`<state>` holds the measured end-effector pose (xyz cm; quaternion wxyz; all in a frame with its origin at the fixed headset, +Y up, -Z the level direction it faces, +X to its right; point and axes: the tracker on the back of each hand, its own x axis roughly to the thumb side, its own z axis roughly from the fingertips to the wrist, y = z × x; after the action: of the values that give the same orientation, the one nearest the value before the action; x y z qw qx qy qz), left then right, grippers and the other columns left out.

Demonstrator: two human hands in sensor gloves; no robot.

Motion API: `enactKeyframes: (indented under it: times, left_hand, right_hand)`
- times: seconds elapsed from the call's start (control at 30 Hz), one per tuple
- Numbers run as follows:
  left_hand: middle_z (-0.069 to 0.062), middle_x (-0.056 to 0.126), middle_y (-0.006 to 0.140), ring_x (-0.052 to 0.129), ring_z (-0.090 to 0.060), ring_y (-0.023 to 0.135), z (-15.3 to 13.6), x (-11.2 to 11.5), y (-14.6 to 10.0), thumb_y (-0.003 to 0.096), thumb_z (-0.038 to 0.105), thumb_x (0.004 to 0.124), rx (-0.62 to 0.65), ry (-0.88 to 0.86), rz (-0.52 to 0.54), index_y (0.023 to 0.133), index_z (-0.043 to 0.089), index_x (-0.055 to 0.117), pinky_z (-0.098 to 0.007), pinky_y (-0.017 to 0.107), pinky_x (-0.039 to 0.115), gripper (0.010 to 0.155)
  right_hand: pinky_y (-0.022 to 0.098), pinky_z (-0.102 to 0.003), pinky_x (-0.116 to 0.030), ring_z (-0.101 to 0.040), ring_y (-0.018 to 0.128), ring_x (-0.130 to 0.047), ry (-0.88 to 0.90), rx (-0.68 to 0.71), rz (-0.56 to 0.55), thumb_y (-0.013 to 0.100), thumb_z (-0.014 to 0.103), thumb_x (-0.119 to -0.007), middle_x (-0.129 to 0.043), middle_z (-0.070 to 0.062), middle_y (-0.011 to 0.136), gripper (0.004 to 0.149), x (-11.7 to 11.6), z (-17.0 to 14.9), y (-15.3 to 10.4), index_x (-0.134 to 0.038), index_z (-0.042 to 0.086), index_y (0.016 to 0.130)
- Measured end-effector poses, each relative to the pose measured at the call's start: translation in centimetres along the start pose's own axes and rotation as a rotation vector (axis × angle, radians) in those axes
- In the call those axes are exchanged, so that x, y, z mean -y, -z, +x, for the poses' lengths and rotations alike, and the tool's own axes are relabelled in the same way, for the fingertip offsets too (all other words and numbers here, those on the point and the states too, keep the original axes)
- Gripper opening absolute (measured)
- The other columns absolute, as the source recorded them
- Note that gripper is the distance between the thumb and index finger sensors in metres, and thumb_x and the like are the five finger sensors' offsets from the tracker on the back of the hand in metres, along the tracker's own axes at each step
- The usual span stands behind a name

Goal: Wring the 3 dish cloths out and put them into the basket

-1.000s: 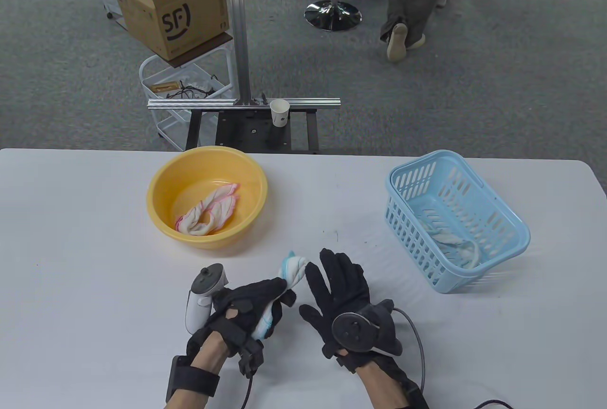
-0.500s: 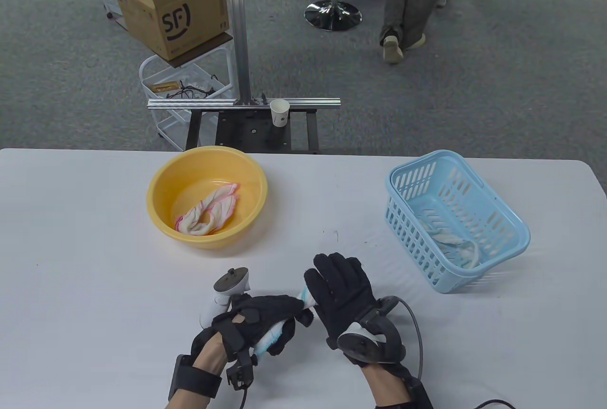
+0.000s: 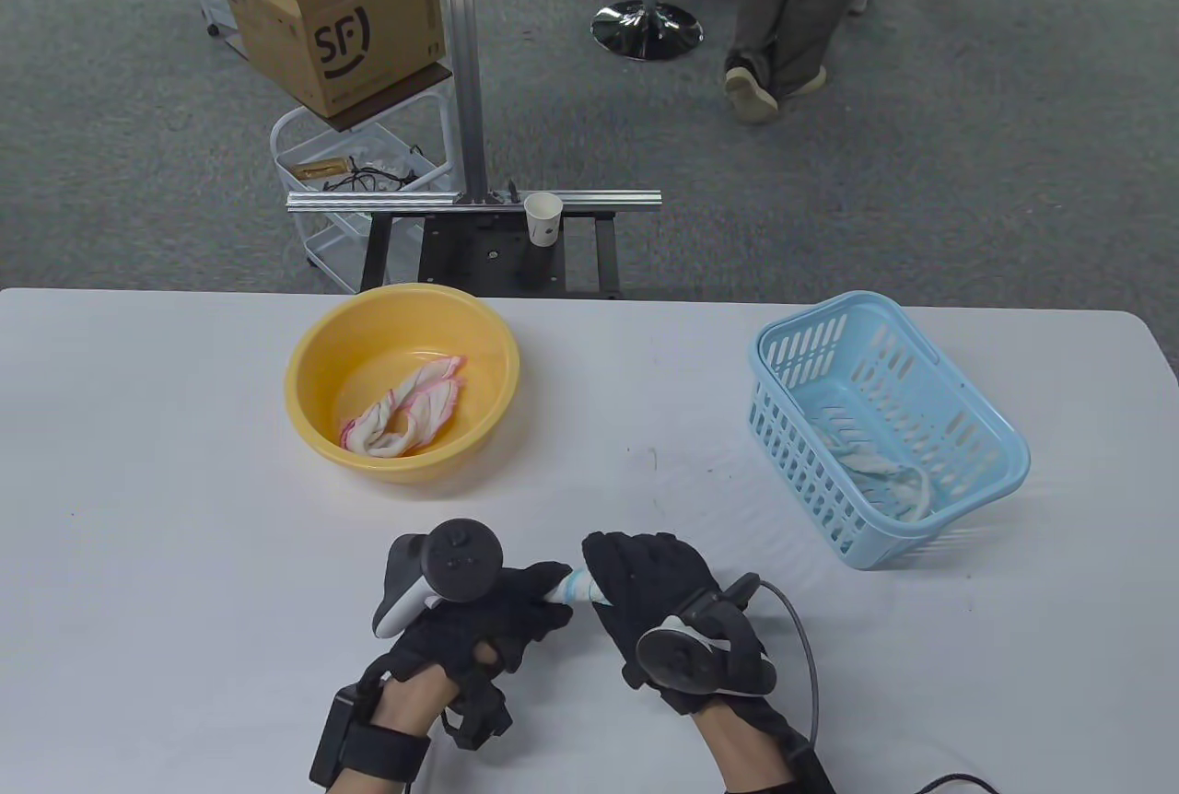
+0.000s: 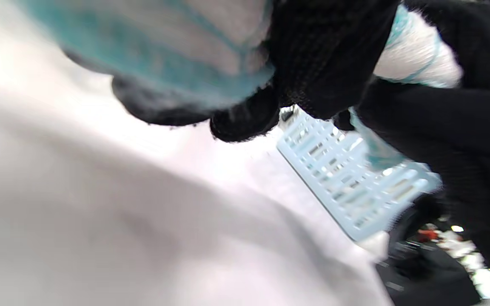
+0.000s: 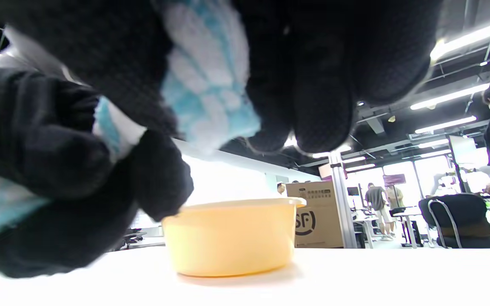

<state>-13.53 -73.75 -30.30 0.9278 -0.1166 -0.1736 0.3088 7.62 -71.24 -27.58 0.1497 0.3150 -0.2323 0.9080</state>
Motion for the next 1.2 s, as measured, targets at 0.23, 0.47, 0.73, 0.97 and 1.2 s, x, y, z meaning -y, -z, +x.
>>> enactKeyframes:
  times: [0.23, 0.47, 0.73, 0.97, 1.2]
  left_hand:
    - [0.006, 0.107, 0.066, 0.106, -0.024, 0.037, 1.0, -0.2, -0.7, 0.0343, 0.039, 0.094, 0.052, 0.292, 0.238, 0.089, 0.022, 0.09, -0.048, 0.043, 0.085, 0.057]
    - [0.007, 0.109, 0.062, 0.107, -0.022, 0.034, 2.0, -0.2, -1.2, 0.0328, 0.04, 0.094, 0.12, 0.404, 0.328, 0.085, 0.024, 0.094, -0.046, 0.041, 0.087, 0.054]
    - [0.008, 0.109, 0.062, 0.108, -0.021, 0.035, 2.6, -0.2, -1.5, 0.0327, 0.04, 0.094, 0.168, 0.458, 0.369, 0.084, 0.026, 0.095, -0.045, 0.042, 0.087, 0.053]
    - [0.006, 0.1, 0.071, 0.104, -0.023, 0.049, 2.3, -0.1, -1.6, 0.0403, 0.044, 0.092, 0.148, 0.435, 0.343, 0.093, 0.023, 0.082, -0.048, 0.051, 0.082, 0.058]
    - [0.007, 0.093, 0.081, 0.1, -0.024, 0.064, 1.6, -1.8, -2.3, 0.0407, 0.05, 0.092, 0.112, 0.35, 0.4, 0.099, 0.025, 0.072, -0.049, 0.06, 0.077, 0.067]
  right_hand:
    - [0.043, -0.054, -0.086, -0.033, 0.048, -0.109, 0.155, -0.146, 0.062, 0.043, 0.04, -0.096, -0.106, -0.016, 0.064, 0.057, -0.6, -0.5, 0.1, -0.084, 0.002, 0.084]
    - [0.036, -0.054, -0.088, -0.033, 0.038, -0.111, 0.578, -0.388, 0.148, 0.044, 0.039, -0.096, -0.11, -0.017, 0.054, 0.055, -2.1, -2.4, -0.7, -0.088, -0.003, 0.079]
    - [0.032, -0.053, -0.089, -0.032, 0.033, -0.112, 0.952, -0.569, 0.255, 0.043, 0.038, -0.096, -0.111, -0.017, 0.048, 0.054, -3.8, -3.9, -1.5, -0.09, -0.006, 0.075]
    - [0.044, -0.056, -0.083, -0.035, 0.051, -0.106, 0.902, -0.56, 0.279, 0.047, 0.04, -0.093, -0.103, -0.017, 0.066, 0.057, -3.5, -3.8, -1.5, -0.081, 0.001, 0.087]
    - [0.054, -0.06, -0.076, -0.04, 0.067, -0.098, 0.651, -0.48, 0.075, 0.049, 0.04, -0.091, -0.095, -0.018, 0.079, 0.057, 0.8, -4.9, -0.7, -0.077, 0.006, 0.092]
